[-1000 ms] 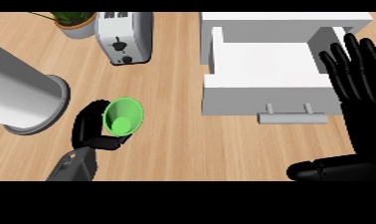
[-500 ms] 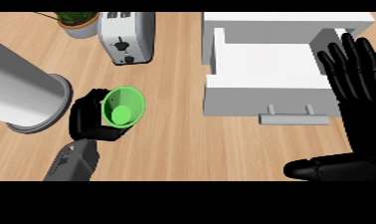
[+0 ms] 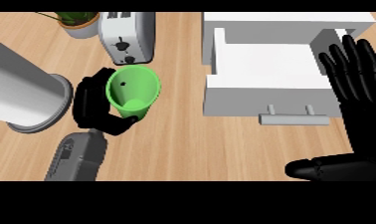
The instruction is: Pick up the cup, place it into the drawer and close the drawer
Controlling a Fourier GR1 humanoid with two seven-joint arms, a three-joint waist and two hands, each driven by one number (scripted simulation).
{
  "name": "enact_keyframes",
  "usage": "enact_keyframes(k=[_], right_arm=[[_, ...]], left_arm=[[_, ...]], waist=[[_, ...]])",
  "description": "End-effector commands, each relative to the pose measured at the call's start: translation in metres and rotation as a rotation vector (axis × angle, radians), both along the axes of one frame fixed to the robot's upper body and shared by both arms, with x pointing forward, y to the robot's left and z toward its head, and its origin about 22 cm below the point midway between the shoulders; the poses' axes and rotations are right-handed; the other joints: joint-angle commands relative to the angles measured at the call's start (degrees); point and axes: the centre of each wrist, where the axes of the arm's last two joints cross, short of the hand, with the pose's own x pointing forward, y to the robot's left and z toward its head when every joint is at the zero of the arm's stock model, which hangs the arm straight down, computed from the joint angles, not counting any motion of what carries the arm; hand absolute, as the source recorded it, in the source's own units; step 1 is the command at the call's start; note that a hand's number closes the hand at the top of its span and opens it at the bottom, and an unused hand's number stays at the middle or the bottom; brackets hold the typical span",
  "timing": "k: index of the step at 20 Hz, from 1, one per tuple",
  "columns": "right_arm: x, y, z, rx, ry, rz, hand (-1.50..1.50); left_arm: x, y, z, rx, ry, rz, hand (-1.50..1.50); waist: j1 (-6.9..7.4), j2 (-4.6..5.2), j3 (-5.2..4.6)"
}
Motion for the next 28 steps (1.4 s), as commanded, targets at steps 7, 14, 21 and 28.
enact_keyframes(k=[7, 14, 21, 28], right_arm=[[-0.008, -0.014, -0.023, 0.035, -0.014, -0.008, -1.5], [0.007, -0.017, 0.003, -0.001, -0.016, 0.013, -1.5], [-0.001, -0.007, -0.013, -0.006, -0.013, -0.005, -1.5], [0.002, -0.01, -0.007, -0.007, -0.02, -0.012, -1.5]], left_arm=[[0.026, -0.049, 0.103, 0.002, -0.038, -0.031, 1.5], [0.046, -0.076, 0.135, 0.078, -0.042, -0.026, 1.5], [0.068, -0.123, 0.185, 0.106, -0.055, -0.027, 1.5], [0.098, -0.154, 0.191, 0.196, 0.004, -0.047, 1.5]], waist=[[-0.82, 0.23, -0.02], [-0.81, 0.3, -0.05], [-1.06, 0.31, -0.04], [-1.49, 0.45, -0.04]])
